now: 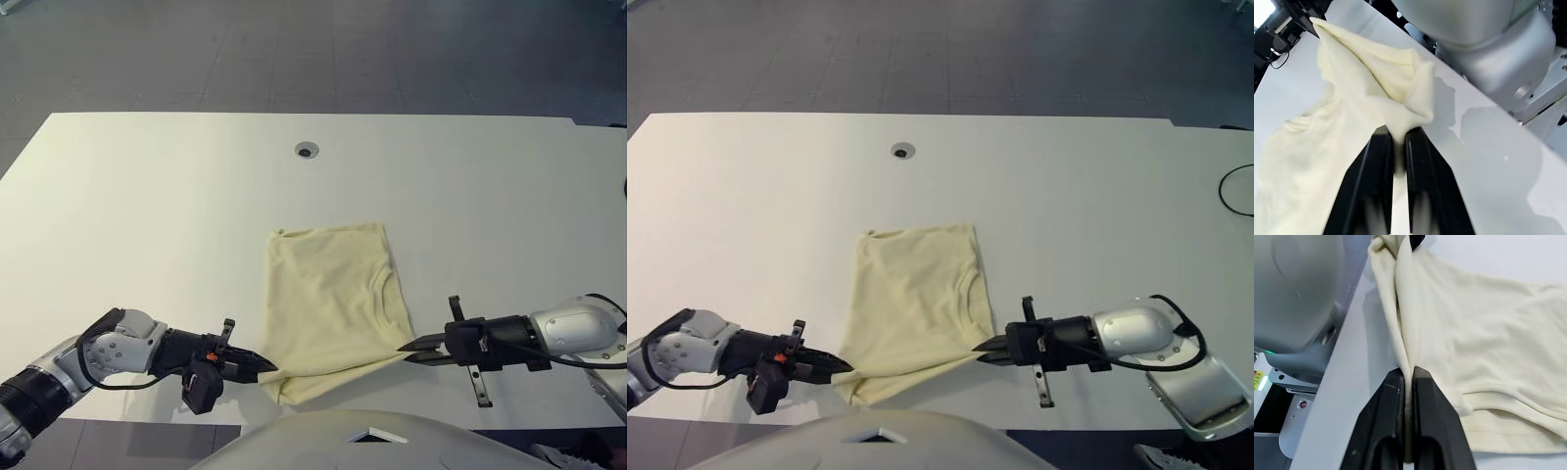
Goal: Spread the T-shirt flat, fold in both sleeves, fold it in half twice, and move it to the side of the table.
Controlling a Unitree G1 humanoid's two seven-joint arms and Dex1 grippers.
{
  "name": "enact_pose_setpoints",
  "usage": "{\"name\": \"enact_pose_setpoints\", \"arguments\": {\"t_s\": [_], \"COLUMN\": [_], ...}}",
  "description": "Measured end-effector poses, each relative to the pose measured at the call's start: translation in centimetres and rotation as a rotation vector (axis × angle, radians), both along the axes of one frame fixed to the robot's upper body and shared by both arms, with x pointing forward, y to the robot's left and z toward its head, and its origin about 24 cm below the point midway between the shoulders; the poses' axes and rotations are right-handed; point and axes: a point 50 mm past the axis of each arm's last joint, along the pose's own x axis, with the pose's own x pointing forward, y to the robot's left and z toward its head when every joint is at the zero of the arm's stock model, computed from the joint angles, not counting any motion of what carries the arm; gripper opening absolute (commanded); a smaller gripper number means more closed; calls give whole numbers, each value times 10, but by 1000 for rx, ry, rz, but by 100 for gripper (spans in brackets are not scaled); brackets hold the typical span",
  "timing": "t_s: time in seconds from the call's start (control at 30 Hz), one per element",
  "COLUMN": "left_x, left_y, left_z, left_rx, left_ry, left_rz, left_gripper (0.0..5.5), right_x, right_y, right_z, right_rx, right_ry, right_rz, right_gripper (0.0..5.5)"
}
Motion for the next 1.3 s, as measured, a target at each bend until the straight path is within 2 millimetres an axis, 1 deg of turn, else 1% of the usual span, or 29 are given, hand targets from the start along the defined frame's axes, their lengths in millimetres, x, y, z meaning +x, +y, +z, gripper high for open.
{"name": "enact_pose_setpoints", "arguments": {"t_s": [0.07,0.2,0.33,0.57,0.73,0.8,0.93,1.1,1.2,1.3], "left_x": [3,2,-2,-2,-8,-11,-17,-24,-22,-12], "left_y": [0,0,4,8,7,8,8,6,6,6], "left_z": [8,13,17,31,38,42,47,51,51,48], "left_rx": [-8,-2,15,14,-8,-11,10,25,21,23], "left_ry": [8,54,135,220,302,348,395,434,445,462], "left_rz": [18,28,47,83,84,80,68,48,62,69], "left_gripper": [17,17,17,17,17,17,17,17,17,17], "right_x": [-1,-10,-15,-16,-20,-22,-21,-22,-18,-7], "right_y": [-3,-7,-6,-7,-9,-8,-9,-10,-10,-13], "right_z": [0,0,7,17,18,22,29,30,31,27], "right_rx": [-17,-15,18,72,77,107,145,139,135,124], "right_ry": [27,114,179,263,319,359,389,406,402,406], "right_rz": [14,37,56,51,60,65,65,78,74,59], "right_gripper": [1,1,1,1,1,1,1,1,1,1]}}
